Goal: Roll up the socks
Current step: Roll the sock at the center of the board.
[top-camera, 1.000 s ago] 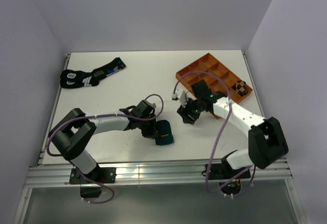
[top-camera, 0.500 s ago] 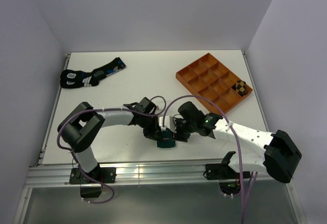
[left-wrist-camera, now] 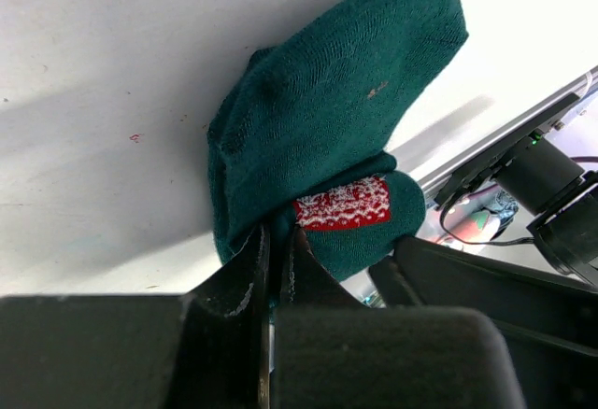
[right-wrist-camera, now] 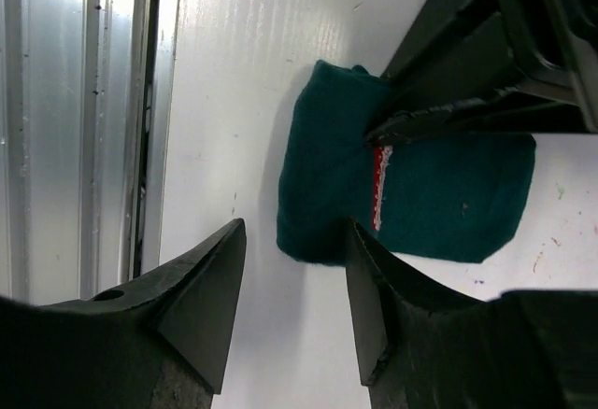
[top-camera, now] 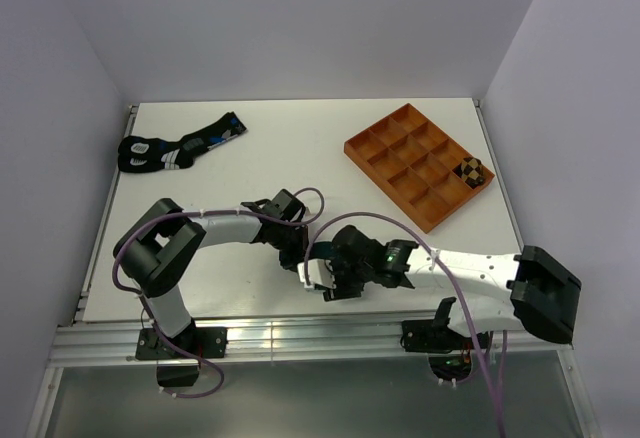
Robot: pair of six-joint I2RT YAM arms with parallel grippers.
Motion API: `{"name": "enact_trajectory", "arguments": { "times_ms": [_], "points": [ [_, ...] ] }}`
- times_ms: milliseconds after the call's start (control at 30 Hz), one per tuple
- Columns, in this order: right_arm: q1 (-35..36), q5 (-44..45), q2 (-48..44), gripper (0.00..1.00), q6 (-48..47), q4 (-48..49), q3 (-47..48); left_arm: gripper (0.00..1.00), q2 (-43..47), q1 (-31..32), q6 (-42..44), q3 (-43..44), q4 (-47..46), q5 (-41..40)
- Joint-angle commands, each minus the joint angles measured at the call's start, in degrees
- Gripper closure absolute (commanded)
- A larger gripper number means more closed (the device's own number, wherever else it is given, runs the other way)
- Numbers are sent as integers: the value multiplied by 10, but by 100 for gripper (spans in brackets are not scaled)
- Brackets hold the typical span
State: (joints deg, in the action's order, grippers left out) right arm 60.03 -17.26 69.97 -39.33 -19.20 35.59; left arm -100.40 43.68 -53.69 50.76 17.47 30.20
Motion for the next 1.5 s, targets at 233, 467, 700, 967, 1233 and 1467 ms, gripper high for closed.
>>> {"name": "enact_trajectory", "arguments": {
  "times_ms": [233,467,700,967,1233,1467],
  "points": [
    [35,66,56,55,23,67,3,100,-6,-6,7,-19,4,-16],
    [19,54,73,84,36,53,18,89,43,-11,-59,-69,-69,-26],
    [-74,-64,111,88,11,-54,86,85,119,-13,-154,-157,-170,-65],
    [-162,-186,276,88,-58,-237,235,85,173,2,-202,-232,-287,-148],
    [-192,-244,406,87,-115,-386,365,82,203,66,-145,-251,-301,-279],
    [-193,-253,477,86,-139,-493,455,61,273,113,-107,-299,-316,-398]
  ]
}}
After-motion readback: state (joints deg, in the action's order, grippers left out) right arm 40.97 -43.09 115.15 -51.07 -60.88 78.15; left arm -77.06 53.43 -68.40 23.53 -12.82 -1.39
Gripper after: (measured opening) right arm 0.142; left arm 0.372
